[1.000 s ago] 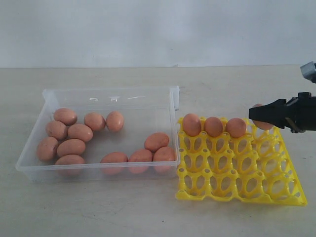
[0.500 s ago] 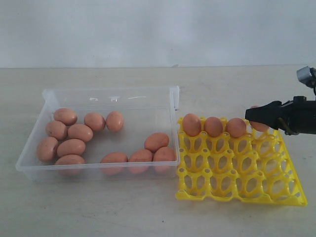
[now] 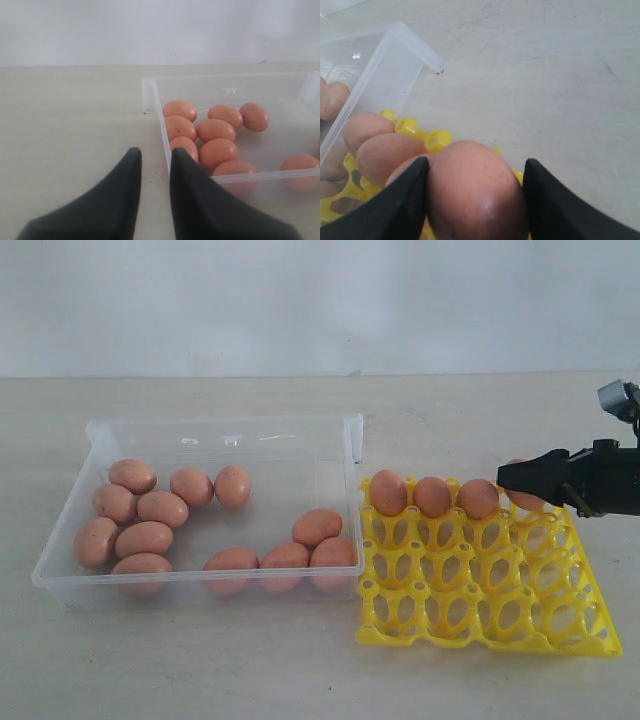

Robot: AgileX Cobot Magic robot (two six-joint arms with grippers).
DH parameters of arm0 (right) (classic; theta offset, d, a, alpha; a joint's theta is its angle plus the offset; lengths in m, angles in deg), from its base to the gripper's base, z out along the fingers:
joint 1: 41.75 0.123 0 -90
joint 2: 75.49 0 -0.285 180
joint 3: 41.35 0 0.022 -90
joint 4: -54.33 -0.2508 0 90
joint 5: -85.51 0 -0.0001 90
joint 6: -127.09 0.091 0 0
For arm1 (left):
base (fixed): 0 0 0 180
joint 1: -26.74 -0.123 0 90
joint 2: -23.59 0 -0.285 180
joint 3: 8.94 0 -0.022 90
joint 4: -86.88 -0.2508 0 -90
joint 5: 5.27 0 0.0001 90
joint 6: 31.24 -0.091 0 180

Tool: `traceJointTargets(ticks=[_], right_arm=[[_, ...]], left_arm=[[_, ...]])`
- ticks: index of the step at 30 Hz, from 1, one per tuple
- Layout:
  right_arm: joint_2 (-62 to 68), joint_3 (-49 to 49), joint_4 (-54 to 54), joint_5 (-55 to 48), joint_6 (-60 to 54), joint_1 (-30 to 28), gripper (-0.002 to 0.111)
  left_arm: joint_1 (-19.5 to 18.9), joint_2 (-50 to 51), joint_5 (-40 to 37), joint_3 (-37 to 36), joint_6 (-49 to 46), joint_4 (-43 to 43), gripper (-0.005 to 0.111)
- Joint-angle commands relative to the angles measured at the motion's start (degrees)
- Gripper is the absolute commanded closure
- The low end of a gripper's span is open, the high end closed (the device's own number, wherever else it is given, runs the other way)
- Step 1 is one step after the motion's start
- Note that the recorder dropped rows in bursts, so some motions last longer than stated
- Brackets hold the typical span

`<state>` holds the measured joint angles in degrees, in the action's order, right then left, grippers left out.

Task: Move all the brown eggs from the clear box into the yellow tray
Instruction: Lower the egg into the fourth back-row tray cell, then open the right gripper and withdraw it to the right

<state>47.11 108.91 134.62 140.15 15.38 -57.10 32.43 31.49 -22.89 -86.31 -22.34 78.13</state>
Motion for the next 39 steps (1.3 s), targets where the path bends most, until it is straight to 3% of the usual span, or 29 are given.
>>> traceJointTargets(ticks=[1, 4, 7, 19, 25, 30, 33, 37, 39], right_arm=[[-0.06, -0.02, -0.39, -0.01, -0.97, 0.04, 0.08], [-0.06, -0.02, -0.39, 0.45, -0.97, 0.04, 0.06], [-0.06, -0.02, -1.03, 0.75, -0.97, 0.04, 0.051], [-0.06, -0.02, -2.69, 1.45, -1.1, 0.04, 0.051], [-1.35, 0.12, -8.88, 1.84, -1.1, -0.07, 0.051], [-5.78, 3.58, -12.42, 7.53, -0.4, -0.07, 0.052], [-9.37, 7.13, -13.22, 13.55, 2.58, 0.05, 0.065], [-14.87, 12.81, -12.84, 15.32, 8.32, 1.64, 0.109], [-17.75, 14.83, -12.71, 15.32, 10.99, 3.9, 0.108]], left_arm=[[0.19, -0.11, 0.07, 0.15, 0.55, 0.34, 0.085], [0.19, -0.11, 0.07, 0.15, 0.55, 0.34, 0.085], [0.19, -0.11, 0.07, 0.15, 0.55, 0.34, 0.085], [0.19, -0.11, 0.07, 0.15, 0.55, 0.34, 0.085], [0.19, -0.11, 0.07, 0.15, 0.55, 0.34, 0.085], [0.19, -0.11, 0.07, 0.15, 0.55, 0.34, 0.085], [0.19, -0.11, 0.07, 0.15, 0.55, 0.34, 0.085], [0.19, -0.11, 0.07, 0.15, 0.55, 0.34, 0.085], [0.19, -0.11, 0.07, 0.15, 0.55, 0.34, 0.085]])
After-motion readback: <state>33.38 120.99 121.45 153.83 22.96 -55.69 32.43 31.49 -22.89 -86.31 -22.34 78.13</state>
